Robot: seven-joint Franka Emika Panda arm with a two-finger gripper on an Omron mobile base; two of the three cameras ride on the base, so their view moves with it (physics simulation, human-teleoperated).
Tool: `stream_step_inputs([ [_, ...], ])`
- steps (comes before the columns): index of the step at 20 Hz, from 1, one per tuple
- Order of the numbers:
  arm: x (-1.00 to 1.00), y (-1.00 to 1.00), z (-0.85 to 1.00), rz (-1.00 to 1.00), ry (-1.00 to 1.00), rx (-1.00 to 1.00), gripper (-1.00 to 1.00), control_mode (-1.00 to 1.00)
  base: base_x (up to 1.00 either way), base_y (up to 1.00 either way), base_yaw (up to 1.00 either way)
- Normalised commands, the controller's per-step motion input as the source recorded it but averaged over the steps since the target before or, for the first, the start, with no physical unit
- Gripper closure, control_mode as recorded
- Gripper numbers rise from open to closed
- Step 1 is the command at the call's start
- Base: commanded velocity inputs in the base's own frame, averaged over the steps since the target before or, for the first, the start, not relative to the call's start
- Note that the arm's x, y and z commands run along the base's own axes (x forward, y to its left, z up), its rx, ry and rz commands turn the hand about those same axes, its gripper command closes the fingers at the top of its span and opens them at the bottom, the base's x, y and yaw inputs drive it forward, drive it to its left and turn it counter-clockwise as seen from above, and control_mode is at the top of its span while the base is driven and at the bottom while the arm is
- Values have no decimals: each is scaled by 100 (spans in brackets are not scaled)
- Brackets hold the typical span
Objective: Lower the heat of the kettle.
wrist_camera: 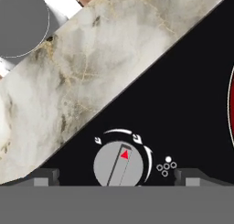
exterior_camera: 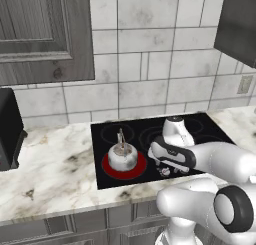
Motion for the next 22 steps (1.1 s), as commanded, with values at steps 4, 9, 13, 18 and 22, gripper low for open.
stream_step_inputs([
  [4, -5, 8, -19, 0, -2, 0, -100, -100, 0, 0, 0],
  [9, -6, 7, -29, 0, 0, 0, -100, -100, 0, 0, 0],
  [13, -6, 0, -35, 0, 0, 0, -100, -100, 0, 0, 0],
  [18, -14, 0, -31, 0, 0, 0, -100, -100, 0, 0, 0],
  [22, -6, 6, -38, 0, 0, 0, 100, -100, 0, 0, 0],
])
